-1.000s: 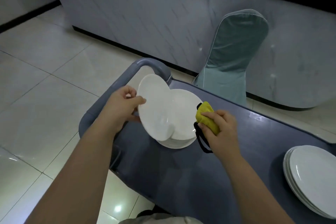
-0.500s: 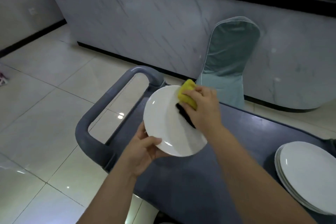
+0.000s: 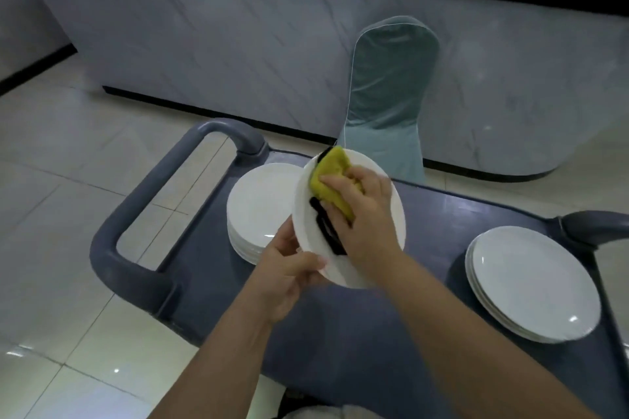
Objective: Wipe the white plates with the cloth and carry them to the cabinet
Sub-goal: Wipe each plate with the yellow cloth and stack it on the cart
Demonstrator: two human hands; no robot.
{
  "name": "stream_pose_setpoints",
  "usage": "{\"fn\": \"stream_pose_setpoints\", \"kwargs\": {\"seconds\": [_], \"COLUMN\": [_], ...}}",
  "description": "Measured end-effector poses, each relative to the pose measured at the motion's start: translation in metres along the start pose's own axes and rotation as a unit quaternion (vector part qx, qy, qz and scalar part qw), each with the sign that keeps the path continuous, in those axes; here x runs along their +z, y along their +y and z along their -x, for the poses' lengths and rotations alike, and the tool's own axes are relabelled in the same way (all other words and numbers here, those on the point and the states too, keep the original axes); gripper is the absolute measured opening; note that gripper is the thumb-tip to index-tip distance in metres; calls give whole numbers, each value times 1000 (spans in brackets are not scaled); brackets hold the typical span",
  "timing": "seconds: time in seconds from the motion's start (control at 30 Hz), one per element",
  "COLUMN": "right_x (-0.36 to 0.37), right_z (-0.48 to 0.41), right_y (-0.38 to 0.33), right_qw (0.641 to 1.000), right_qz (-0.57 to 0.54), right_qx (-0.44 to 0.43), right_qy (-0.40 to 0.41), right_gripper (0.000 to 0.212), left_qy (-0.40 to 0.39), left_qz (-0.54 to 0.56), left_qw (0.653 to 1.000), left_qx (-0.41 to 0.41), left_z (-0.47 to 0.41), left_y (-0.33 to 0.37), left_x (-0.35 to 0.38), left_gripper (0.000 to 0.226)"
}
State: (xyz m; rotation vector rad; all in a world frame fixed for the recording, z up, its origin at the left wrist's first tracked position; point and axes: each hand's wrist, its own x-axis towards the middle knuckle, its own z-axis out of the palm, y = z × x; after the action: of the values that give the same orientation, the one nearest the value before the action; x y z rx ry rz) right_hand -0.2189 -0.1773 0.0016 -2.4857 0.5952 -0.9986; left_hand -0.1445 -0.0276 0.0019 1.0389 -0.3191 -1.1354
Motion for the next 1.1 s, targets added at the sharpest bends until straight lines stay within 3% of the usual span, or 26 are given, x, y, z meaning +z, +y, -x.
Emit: {"fn": "stream_pose_setpoints", "kwargs": {"seconds": [0.13,0.23,0.3,0.33,0.43,0.5,0.6,0.7,0.8,0.9,0.97,1.1], "right_x": [-33,-58,-52,-45,-30,-43,-82,-86,-64,-64,-83,-110], "right_z": [68,49,14,2,20,53,57,14,-1,52,77,30], "right_y": [39,74,65,50,22,40,84,89,52,56,82,113], "right_qw": [988,996,992,992,995,988,991,991,995,993,990,990], "right_qz": [9,81,93,76,33,50,101,106,32,23,54,109], "right_qx": [-130,-30,55,47,-85,-146,-87,39,-4,-112,-130,35], "right_qy": [-84,-6,71,87,34,-19,-19,67,90,4,-19,85], "right_gripper": [34,33,29,30,30,29,27,30,30,30,30,33], "left_qy": [-4,-11,-38,-51,-68,-68,-55,-84,-87,-71,-69,-83], "left_qz": [7,2,0,-1,8,11,-41,-88,-91,-94,-94,-96], "left_qw": [1000,1000,999,999,997,997,997,992,991,991,991,991], "left_qx": [14,-10,-17,-11,22,33,35,29,43,67,69,31], "left_z": [-5,-6,-8,-10,-17,-19,-18,-19,-24,-28,-27,-28], "left_y": [-3,-15,-20,-20,-13,-9,-14,-22,-18,-11,-14,-25], "left_x": [1,12,24,29,34,33,40,58,69,65,65,76], "left_gripper": [67,67,65,65,63,65,69,73,72,72,76,74]}}
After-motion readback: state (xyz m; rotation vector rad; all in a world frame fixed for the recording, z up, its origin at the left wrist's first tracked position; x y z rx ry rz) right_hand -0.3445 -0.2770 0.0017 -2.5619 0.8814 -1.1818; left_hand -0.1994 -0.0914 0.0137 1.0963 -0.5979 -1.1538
